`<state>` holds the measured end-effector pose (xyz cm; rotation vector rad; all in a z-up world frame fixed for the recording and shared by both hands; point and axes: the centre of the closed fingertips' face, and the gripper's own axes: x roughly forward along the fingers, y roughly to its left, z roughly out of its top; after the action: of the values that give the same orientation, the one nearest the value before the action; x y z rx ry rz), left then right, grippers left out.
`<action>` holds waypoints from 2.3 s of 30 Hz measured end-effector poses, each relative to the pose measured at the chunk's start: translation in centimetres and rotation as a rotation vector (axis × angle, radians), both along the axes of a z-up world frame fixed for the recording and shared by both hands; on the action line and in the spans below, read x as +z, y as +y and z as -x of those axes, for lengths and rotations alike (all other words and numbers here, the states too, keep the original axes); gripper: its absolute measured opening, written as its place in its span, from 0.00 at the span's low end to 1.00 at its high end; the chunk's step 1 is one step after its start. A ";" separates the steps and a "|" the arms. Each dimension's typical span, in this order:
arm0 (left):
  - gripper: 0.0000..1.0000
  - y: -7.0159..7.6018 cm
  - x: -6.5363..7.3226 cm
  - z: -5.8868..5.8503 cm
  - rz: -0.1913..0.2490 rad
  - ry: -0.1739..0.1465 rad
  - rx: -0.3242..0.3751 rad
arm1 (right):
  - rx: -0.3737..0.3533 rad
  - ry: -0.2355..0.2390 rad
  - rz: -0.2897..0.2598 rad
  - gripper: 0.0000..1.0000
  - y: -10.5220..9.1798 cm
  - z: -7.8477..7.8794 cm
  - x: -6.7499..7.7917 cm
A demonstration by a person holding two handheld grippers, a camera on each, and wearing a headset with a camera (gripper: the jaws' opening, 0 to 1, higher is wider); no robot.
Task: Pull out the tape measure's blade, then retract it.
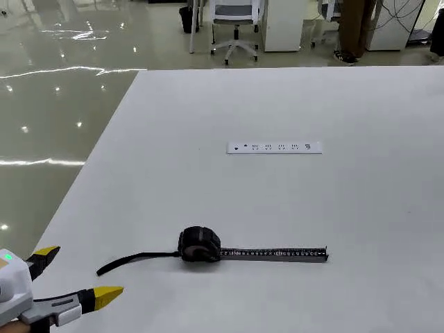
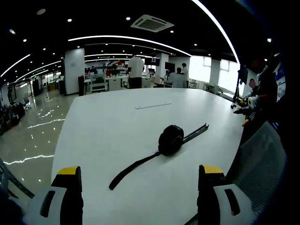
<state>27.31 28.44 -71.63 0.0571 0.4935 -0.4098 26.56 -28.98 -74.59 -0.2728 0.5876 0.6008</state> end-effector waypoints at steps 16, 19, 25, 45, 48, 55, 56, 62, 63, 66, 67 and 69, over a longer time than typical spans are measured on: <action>1.00 -0.1 0.0 0.3 -0.009 -0.020 -0.032 | 0.050 -0.001 0.028 1.00 -0.2 0.8 -0.1; 1.00 -0.2 -0.4 0.3 -0.010 0.001 -0.033 | 0.054 -0.006 0.027 1.00 -0.1 0.8 -0.1; 1.00 -0.7 -0.3 0.3 -0.001 -0.001 -0.047 | 0.060 -0.007 0.028 1.00 -0.1 0.9 -0.1; 1.00 -1.0 0.3 -0.2 -0.018 -0.014 -0.056 | 0.070 -0.004 0.031 1.00 -0.1 1.1 -0.2; 1.00 -1.1 0.4 -0.3 -0.019 -0.013 -0.058 | 0.067 -0.007 0.030 1.00 -0.3 1.1 -0.1; 1.00 -1.2 0.2 -0.5 -0.024 -0.009 -0.061 | 0.064 0.000 0.034 1.00 -0.6 1.0 -0.1; 1.00 -1.3 0.2 -0.5 -0.024 -0.007 -0.062 | 0.065 -0.001 0.035 1.00 -0.5 1.0 -0.1; 1.00 -1.5 0.1 -0.7 -0.022 -0.001 -0.061 | 0.063 0.007 0.033 1.00 -0.6 0.8 0.1; 1.00 -1.6 0.1 -0.7 -0.022 -0.001 -0.060 | 0.063 0.008 0.034 1.00 -0.6 0.8 0.1; 1.00 -1.9 0.0 -0.7 -0.017 0.000 -0.061 | 0.066 0.010 0.040 1.00 -0.5 0.8 0.1; 1.00 -2.1 -0.1 -0.7 -0.016 0.000 -0.061 | 0.066 0.010 0.041 1.00 -0.5 0.8 0.1; 1.00 -2.3 -0.2 -0.7 -0.015 0.001 -0.063 | 0.066 0.009 0.042 1.00 -0.5 0.8 0.1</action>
<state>28.04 26.18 -71.82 0.0868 0.4969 -0.4676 25.81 -29.51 -74.50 -0.3302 0.6026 0.6539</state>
